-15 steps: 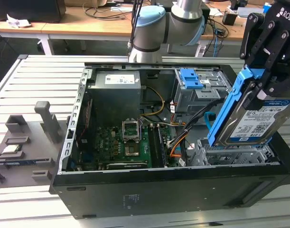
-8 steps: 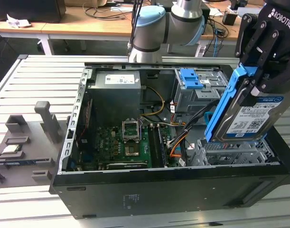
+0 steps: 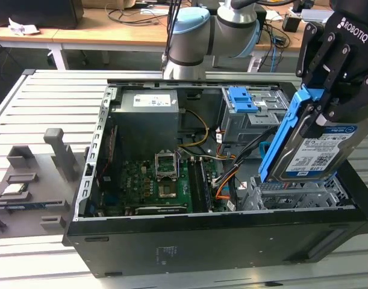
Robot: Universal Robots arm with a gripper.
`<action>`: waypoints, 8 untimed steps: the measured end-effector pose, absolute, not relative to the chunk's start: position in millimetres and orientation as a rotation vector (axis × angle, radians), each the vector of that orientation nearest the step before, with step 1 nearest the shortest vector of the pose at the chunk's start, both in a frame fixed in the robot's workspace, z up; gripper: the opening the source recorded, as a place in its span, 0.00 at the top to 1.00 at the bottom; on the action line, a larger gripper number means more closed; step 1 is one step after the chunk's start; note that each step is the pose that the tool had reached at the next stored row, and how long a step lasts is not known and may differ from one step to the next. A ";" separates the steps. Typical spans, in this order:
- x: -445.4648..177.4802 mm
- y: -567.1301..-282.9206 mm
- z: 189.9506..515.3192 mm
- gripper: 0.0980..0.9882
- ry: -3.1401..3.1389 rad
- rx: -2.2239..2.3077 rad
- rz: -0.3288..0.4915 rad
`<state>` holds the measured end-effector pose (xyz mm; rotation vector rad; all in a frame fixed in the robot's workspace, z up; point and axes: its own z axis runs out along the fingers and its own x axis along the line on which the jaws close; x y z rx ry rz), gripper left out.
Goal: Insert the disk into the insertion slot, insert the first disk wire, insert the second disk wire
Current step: 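Insert the disk into the insertion slot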
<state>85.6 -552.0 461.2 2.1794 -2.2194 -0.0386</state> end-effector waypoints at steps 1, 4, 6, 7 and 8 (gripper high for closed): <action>85.6 -552.0 460.4 0.70 -2.219 2.179 -0.039; 85.6 -552.0 457.8 0.70 -2.219 2.179 -0.039; 85.6 -552.0 453.9 0.70 -2.219 2.179 -0.038; 85.6 -552.0 451.1 0.70 -2.219 2.179 -0.038; 85.6 -552.0 449.2 0.70 -2.219 2.179 -0.037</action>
